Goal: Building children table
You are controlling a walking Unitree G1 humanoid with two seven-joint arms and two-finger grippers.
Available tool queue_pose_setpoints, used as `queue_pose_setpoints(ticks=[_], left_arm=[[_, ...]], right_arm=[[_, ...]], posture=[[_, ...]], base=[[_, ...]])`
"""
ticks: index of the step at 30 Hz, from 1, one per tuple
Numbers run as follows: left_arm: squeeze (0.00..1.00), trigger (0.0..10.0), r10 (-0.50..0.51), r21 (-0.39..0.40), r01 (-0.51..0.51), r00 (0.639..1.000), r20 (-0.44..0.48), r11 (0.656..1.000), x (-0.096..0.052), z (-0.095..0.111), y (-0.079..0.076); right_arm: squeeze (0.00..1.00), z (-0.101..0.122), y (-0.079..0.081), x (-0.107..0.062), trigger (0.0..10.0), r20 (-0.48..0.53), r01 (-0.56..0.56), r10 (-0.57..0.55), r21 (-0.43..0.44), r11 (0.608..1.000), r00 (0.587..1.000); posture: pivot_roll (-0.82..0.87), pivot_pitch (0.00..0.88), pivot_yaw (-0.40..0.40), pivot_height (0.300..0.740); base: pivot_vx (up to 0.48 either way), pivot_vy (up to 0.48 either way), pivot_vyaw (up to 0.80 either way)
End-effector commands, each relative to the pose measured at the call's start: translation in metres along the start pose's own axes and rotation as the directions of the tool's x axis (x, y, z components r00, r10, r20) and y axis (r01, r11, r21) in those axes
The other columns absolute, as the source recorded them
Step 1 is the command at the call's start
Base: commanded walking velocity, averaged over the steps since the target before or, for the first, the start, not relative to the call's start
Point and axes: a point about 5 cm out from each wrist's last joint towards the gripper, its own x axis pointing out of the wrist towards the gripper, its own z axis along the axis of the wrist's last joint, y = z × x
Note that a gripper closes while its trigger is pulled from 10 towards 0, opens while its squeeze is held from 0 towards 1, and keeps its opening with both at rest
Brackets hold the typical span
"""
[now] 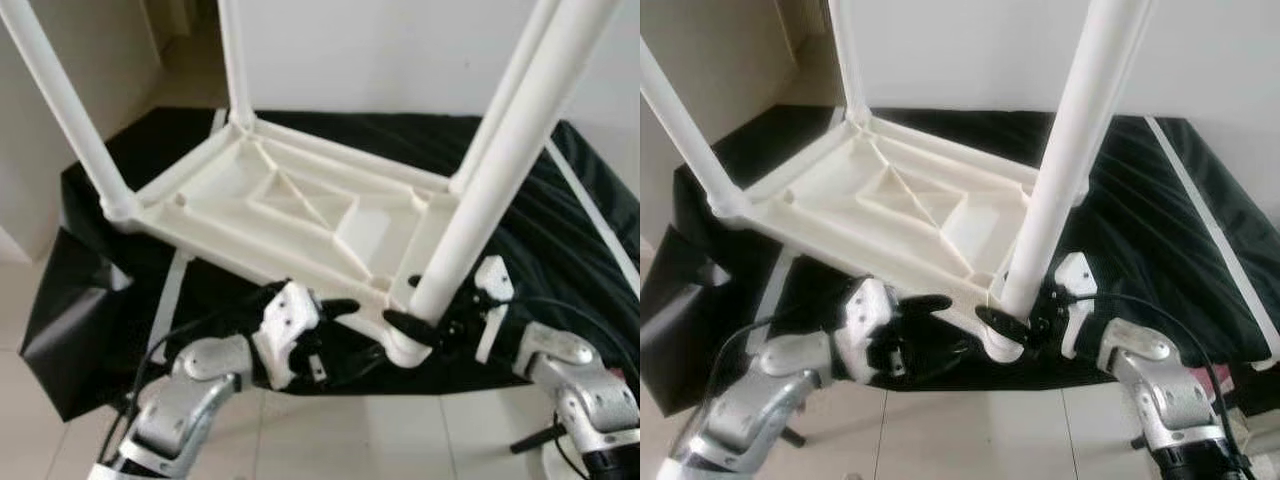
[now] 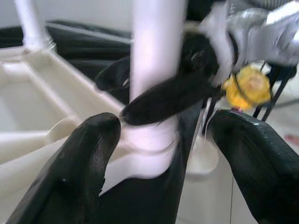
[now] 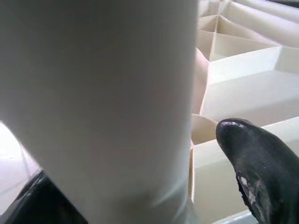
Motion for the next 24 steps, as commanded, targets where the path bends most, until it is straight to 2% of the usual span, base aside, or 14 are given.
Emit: queue_pose_setpoints(ticks=[1,6,7,11,15,21,23,24], left_arm=[[0.00,10.0,0.047,0.018,-0.047,0.998,-0.031,0.999,0.005,-0.006,-0.002],[0.00,10.0,0.075,-0.010,-0.075,0.997,-0.023,0.997,0.011,-0.006,-0.003],[0.00,10.0,0.098,-0.013,-0.098,0.995,-0.014,0.995,0.015,-0.005,-0.004],[0.00,10.0,0.132,0.010,-0.132,0.991,0.002,0.991,0.022,-0.002,0.000],[0.00,10.0,0.154,0.016,-0.154,0.988,-0.007,0.988,0.027,-0.001,0.005],[0.00,10.0,0.114,0.007,-0.114,0.993,0.001,0.993,0.037,0.002,-0.002],[0.00,10.0,0.091,0.031,-0.091,0.996,0.002,0.995,0.042,0.002,-0.003],[0.00,10.0,0.089,0.030,-0.089,0.996,0.004,0.996,0.043,0.002,-0.003]], right_arm=[[0.00,-0.009,-0.012,-0.002,10.0,-0.039,0.063,-0.063,-0.019,0.998,0.997],[0.00,-0.009,-0.020,-0.003,10.0,-0.037,0.086,-0.086,-0.015,0.996,0.996],[0.00,-0.009,-0.029,-0.007,10.0,-0.037,0.121,-0.122,-0.025,0.992,0.992],[0.00,-0.006,-0.041,-0.013,10.0,-0.023,0.182,-0.184,-0.053,0.982,0.983],[0.00,-0.004,-0.041,-0.013,10.0,-0.002,0.194,-0.194,-0.058,0.979,0.981],[0.00,-0.006,-0.040,-0.016,10.0,0.012,0.208,-0.208,-0.075,0.975,0.978],[0.00,-0.005,-0.040,-0.017,2.7,0.021,0.206,-0.205,-0.088,0.974,0.978],[0.00,-0.004,-0.040,-0.018,1.4,0.024,0.210,-0.209,-0.097,0.973,0.978]], posture=[[0.01,0.099,-0.043,0.740],[0.01,0.111,-0.053,0.740],[0.01,0.116,-0.061,0.740],[0.01,0.111,-0.064,0.740],[0.01,0.107,-0.060,0.740],[-0.01,0.094,-0.047,0.740],[-0.03,0.083,-0.046,0.740],[-0.04,0.077,-0.046,0.740]], base=[[0.000,0.000,0.00],[0.000,0.000,0.00],[0.000,0.000,0.00],[0.000,0.000,0.00],[0.000,0.000,0.00],[0.000,0.000,0.00],[0.000,0.000,0.00],[0.000,0.000,0.00]])
